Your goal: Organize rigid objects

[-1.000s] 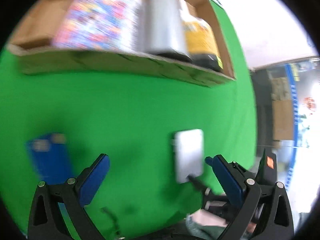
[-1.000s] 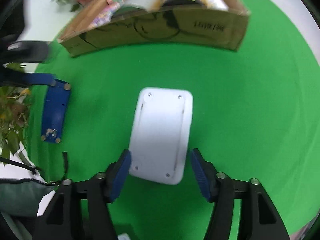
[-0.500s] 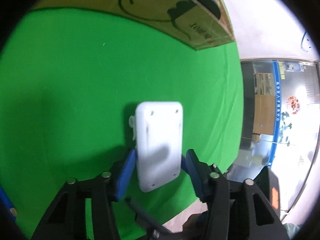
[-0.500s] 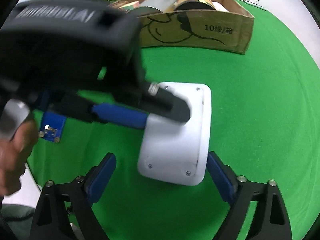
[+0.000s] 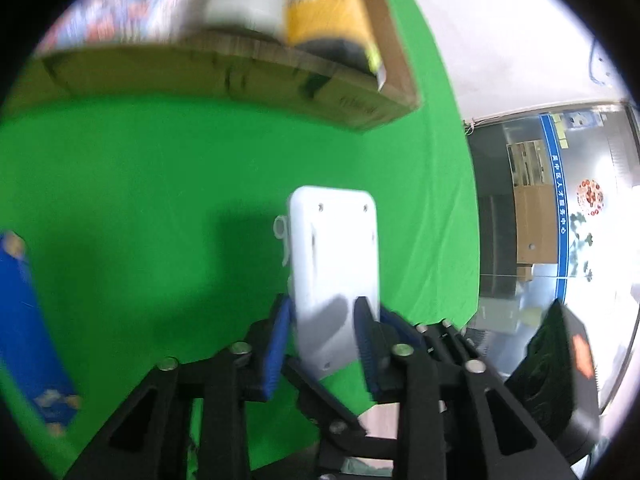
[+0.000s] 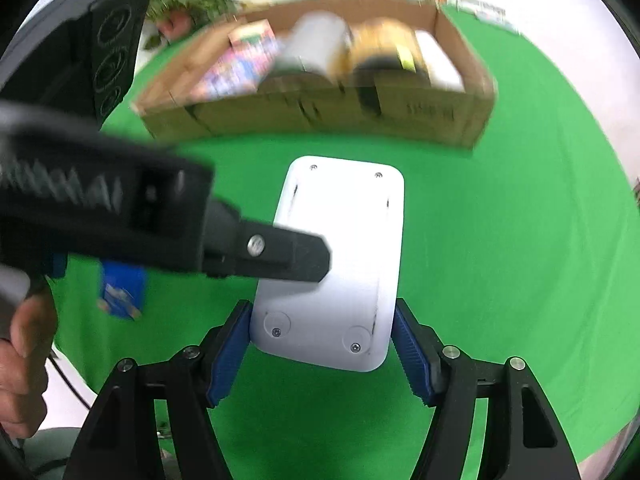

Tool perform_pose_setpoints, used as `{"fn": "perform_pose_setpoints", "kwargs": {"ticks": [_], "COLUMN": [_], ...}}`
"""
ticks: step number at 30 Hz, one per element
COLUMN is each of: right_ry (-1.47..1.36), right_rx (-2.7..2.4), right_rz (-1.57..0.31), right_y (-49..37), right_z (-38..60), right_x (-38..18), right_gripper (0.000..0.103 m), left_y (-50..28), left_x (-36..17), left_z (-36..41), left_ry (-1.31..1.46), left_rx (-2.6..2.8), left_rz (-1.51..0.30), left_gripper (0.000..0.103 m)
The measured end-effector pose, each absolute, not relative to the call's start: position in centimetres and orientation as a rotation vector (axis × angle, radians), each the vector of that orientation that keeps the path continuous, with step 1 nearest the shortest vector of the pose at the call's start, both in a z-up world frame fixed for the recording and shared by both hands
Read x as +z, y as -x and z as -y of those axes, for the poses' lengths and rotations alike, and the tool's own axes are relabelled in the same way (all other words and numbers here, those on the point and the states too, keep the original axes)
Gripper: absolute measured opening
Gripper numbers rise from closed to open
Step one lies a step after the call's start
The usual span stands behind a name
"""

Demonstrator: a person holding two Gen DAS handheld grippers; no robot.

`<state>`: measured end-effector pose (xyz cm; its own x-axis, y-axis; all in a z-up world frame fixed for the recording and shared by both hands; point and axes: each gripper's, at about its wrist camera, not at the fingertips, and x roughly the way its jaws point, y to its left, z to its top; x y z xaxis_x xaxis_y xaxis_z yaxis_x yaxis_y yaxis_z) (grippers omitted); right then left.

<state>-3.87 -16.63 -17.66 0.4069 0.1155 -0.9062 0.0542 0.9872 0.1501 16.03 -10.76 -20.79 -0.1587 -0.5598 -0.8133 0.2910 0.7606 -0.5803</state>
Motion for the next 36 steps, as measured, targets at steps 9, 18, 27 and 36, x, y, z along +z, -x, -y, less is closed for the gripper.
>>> {"fn": "perform_pose_setpoints", "kwargs": {"ticks": [9,18,27,36], "right_ry": [-0.103,-0.082,-0.125,-0.250], "right_rx": [0.068,0.126,0.127,0.161], "right_rz": [-0.895,-0.808,-0.897,-1.035], "right_y": [-2.4,-9.5,-15.7,-22.3], "right_z": [9.5,4.6,3.8,5.7], "right_x": [-2.6,4.6,-2.3,-10.3], "right_gripper": [0.066,0.066,0.066,0.066], "left_y": [-21.7,-24.9,-27.8,-33.0], "left_x": [-7.9,-3.9,-6.1,-11.0], "left_z": [4.9,-0.6,-1.2,-0.7], "left_ry": [0.340,0.314,0.268,0.231], "left_rx": [-0.839,-0.785,-0.748,-0.676], "left_rz": [-1.265,-1.168,-1.242,-1.381], "left_gripper": [0.026,0.026,0.026,0.026]}}
